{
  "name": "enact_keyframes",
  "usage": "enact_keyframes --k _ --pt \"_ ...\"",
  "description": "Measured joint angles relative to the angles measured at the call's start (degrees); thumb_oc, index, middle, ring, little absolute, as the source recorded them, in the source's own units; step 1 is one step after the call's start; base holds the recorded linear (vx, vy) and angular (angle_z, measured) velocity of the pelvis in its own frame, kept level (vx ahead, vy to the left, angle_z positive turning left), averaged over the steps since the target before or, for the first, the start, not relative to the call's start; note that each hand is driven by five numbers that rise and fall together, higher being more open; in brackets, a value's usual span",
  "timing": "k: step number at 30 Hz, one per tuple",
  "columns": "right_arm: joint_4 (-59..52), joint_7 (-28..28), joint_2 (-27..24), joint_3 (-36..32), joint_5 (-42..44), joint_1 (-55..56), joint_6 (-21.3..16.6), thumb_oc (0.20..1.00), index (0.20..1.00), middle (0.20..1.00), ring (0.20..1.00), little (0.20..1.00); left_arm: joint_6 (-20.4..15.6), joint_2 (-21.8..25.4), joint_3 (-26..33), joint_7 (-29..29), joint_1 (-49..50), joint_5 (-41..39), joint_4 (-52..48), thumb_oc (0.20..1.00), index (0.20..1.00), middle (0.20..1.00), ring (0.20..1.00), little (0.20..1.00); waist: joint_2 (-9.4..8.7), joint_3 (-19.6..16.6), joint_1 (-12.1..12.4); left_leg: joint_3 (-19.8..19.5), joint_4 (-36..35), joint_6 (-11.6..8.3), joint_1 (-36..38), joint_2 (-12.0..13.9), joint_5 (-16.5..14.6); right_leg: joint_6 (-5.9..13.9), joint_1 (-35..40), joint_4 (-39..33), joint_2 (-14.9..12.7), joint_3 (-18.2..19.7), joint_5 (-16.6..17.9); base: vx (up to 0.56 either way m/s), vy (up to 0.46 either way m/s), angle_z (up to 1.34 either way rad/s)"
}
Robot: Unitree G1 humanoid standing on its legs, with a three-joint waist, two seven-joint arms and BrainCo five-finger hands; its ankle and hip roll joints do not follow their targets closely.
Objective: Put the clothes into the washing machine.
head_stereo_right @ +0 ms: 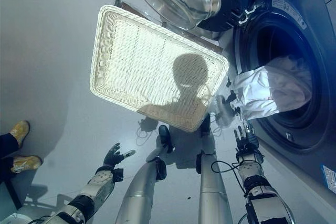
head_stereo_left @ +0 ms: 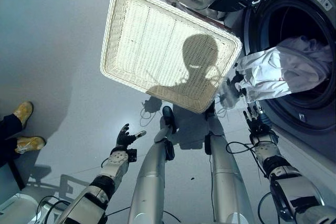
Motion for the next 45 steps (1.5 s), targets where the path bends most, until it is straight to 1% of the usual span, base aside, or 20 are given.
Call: enact_keyframes --k 6,7,10,11,12,13,14,16,19,21,22,23,25,27,31,34,35,37,40,45 --pt "3.8 -1.5 -0.4 -0.2 5.2 -3.5 1.8 1.000 1.000 1.000 1.000 1.000 -1.1 -1.2 -0.1 0.2 -0.1 -0.1 1.4 1.000 1.000 1.000 1.000 1.000 0.27 -0.1 0.5 0.0 -0.7 -0.24 -1.1 0.1 0.4 -0.45 -1.7 0.3 0.1 0.0 0.2 0.03 -0.024 0.00" --pt "4.2 -2.3 -0.8 -0.4 6.8 -4.4 1.8 1.000 1.000 1.000 1.000 1.000 -1.7 -1.3 -0.2 0.3 -0.1 -0.1 1.6 1.000 1.000 1.000 1.000 1.000 0.53 -0.2 1.2 0.0 -1.2 -0.42 -1.3 0.1 0.9 -0.60 -2.3 0.7 0.0 0.0 0.0 0.05 -0.036 0.03" --pt "4.6 -4.3 -2.1 -1.8 9.8 -6.0 1.8 1.000 1.000 1.000 1.000 1.000 -3.2 -1.7 -1.2 0.5 -0.3 -0.3 1.5 1.000 1.000 1.000 1.000 1.000 1.61 -0.4 1.9 -0.2 -1.4 -0.64 -2.6 0.1 1.2 -1.00 -4.3 2.3 0.0 0.0 -0.7 0.06 -0.060 0.05" --pt "4.6 -5.8 -2.6 -3.3 11.2 -7.1 1.4 1.000 1.000 1.000 1.000 1.000 -3.6 -1.6 -1.8 0.8 -0.2 -0.3 1.4 1.000 1.000 1.000 1.000 1.000 2.00 -0.7 2.2 -0.3 -1.5 -0.86 -3.6 0.1 1.4 -1.05 -6.0 3.6 0.0 -0.1 -1.4 0.06 -0.087 0.04" --pt "4.7 -6.3 -2.8 -3.4 11.5 -7.6 1.3 1.000 1.000 1.000 1.000 1.000 -3.6 -1.7 -1.8 0.9 -0.3 -0.4 1.3 1.000 1.000 1.000 1.000 1.000 2.00 -0.7 2.4 -0.3 -1.6 -0.98 -4.0 0.1 1.5 -1.16 -6.5 3.8 0.0 -0.1 -1.4 0.06 -0.089 0.01" --pt "4.9 -7.2 -3.1 -3.3 11.5 -8.2 1.0 1.000 1.000 1.000 1.000 1.000 -4.1 -1.7 -2.1 1.0 -0.3 -0.6 1.1 1.000 1.000 1.000 1.000 1.000 2.01 -0.7 3.3 -0.3 -1.7 -1.23 -4.5 0.3 1.8 -1.19 -7.2 4.0 0.2 -0.1 -1.5 0.06 -0.091 0.00" --pt "5.6 -8.8 -3.5 -3.4 11.4 -9.4 -0.7 1.000 1.000 1.000 1.000 1.000 -4.7 -1.7 -2.6 1.2 -0.4 -0.7 0.5 1.000 1.000 1.000 1.000 1.000 2.02 -0.7 3.3 -0.4 -1.7 -1.45 -5.3 0.3 2.1 -1.56 -8.4 4.8 0.2 -0.2 -1.8 0.04 -0.065 0.03" --pt "5.5 -10.4 -3.6 -3.8 11.1 -10.8 -2.6 1.000 1.000 1.000 1.000 1.000 -5.2 -1.6 -2.9 1.4 -0.4 -0.8 -0.9 1.000 1.000 1.000 1.000 1.000 2.02 -0.7 3.4 -0.9 -1.8 -1.83 -6.6 0.6 2.5 -1.98 -9.9 5.7 0.2 -0.7 -2.3 0.04 -0.071 0.09" --pt "5.6 -12.6 -3.9 -4.7 9.8 -12.6 -4.3 1.000 1.000 1.000 1.000 1.000 -5.6 -1.4 -4.1 1.6 -0.5 -1.2 -2.8 1.000 1.000 1.000 1.000 1.000 2.02 -0.7 3.7 -1.6 -1.7 -2.34 -7.9 0.9 2.8 -2.57 -11.3 7.0 0.3 -1.5 -3.1 0.05 -0.077 0.10" --pt "5.6 -14.7 -5.2 -4.7 8.5 -14.5 -5.6 1.000 1.000 1.000 1.000 1.000 -5.8 -1.2 -4.7 1.9 -0.8 -1.2 -4.8 1.000 1.000 1.000 1.000 1.000 2.02 -0.7 4.6 -2.0 -1.6 -2.92 -9.7 1.1 3.1 -3.25 -13.7 8.7 0.4 -1.8 -3.8 0.04 -0.064 0.12" --pt "5.6 -14.7 -5.2 -4.7 8.5 -14.5 -5.6 1.000 1.000 1.000 1.000 1.000 -5.8 -1.2 -4.7 1.9 -0.8 -1.2 -4.8 1.000 1.000 1.000 1.000 1.000 2.02 -0.7 4.6 -2.0 -1.6 -2.92 -9.7 1.1 3.1 -3.25 -13.7 8.7 0.4 -1.8 -3.8 0.04 -0.042 0.11" --pt "5.6 -15.5 -5.1 -4.8 7.8 -15.7 -6.5 1.000 1.000 1.000 1.000 1.000 -5.8 -1.1 -4.7 2.1 -1.0 -1.2 -5.7 1.000 1.000 1.000 1.000 1.000 2.02 -0.7 4.9 -2.3 -1.2 -3.28 -11.8 1.3 3.4 -3.78 -16.1 10.0 0.4 -2.1 -4.2 0.03 -0.034 0.06" --pt "5.4 -16.0 -5.1 -4.7 6.6 -17.1 -6.8 1.000 1.000 1.000 1.000 1.000 -5.5 -1.0 -4.9 2.4 -0.9 -1.3 -6.0 1.000 1.000 1.000 1.000 1.000 2.01 -0.7 5.2 -2.5 -0.5 -3.46 -13.5 1.6 3.5 -3.90 -17.6 10.6 0.5 -2.4 -4.2 0.05 -0.064 0.05" --pt "5.3 -16.9 -5.3 -4.5 3.3 -18.1 -6.9 1.000 1.000 1.000 1.000 1.000 -5.1 -0.2 -6.2 3.1 -1.3 -1.4 -7.5 1.000 1.000 1.000 1.000 1.000 2.00 -0.7 6.0 -3.5 1.0 -3.79 -15.5 1.8 3.2 -4.31 -19.2 11.5 0.6 -3.0 -4.5 0.04 -0.062 0.06" --pt "5.3 -17.0 -5.7 -3.6 -1.6 -19.4 -7.1 1.000 1.000 1.000 1.000 1.000 -4.2 1.4 -6.3 3.7 -2.0 -2.4 -9.3 1.000 1.000 1.000 1.000 1.000 2.00 -0.7 6.5 -4.1 1.4 -3.98 -17.1 2.0 3.4 -4.41 -20.1 11.7 0.6 -3.7 -4.5 0.02 -0.033 0.07" --pt "5.2 -16.7 -7.4 -2.3 -4.0 -21.2 -7.0 1.000 1.000 1.000 1.000 1.000 -3.8 3.7 -6.3 3.8 -2.0 -2.5 -10.0 1.000 1.000 1.000 1.000 1.000 2.00 -0.7 7.2 -4.5 2.1 -3.97 -18.2 1.9 3.4 -4.40 -20.9 11.9 0.4 -4.0 -4.5 0.02 -0.017 0.02" --pt "5.4 -15.9 -8.7 -1.6 -6.0 -21.4 -7.1 1.000 1.000 1.000 1.000 1.000 -3.2 4.5 -6.2 3.8 -2.0 -2.8 -10.7 1.000 1.000 1.000 1.000 1.000 1.99 -0.7 7.4 -5.2 2.4 -4.14 -18.5 1.9 3.1 -4.42 -21.1 12.5 0.2 -4.1 -4.9 0.01 -0.025 0.07" --pt "4.8 -15.3 -11.5 -0.7 -8.1 -22.8 -7.2 1.000 1.000 1.000 1.000 1.000 -2.8 6.4 -6.1 3.7 -1.8 -2.8 -11.8 1.000 1.000 1.000 1.000 1.000 1.99 -0.7 7.9 -5.3 3.1 -3.98 -19.1 1.8 3.3 -4.44 -21.3 12.9 -0.1 -4.7 -5.1 0.00 -0.016 0.10" --pt "4.4 -14.9 -12.4 -0.2 -8.5 -24.5 -7.0 1.000 1.000 1.000 1.000 1.000 -2.6 7.5 -6.1 3.7 -1.9 -2.9 -12.3 1.000 1.000 1.000 1.000 1.000 1.99 -0.7 7.7 -5.6 3.6 -3.88 -19.5 1.6 3.3 -4.58 -21.5 13.3 -0.4 -5.1 -5.1 -0.01 -0.012 0.07" --pt "2.8 -10.3 -14.7 0.0 -8.0 -28.3 -8.0 1.000 1.000 1.000 1.000 1.000 -1.7 8.2 -5.7 3.6 -1.8 -3.0 -13.9 1.000 1.000 1.000 1.000 1.000 1.99 -0.7 7.9 -6.4 4.4 -3.70 -20.9 1.4 3.1 -4.22 -22.3 13.6 -0.6 -5.3 -5.2 0.00 0.001 0.02"
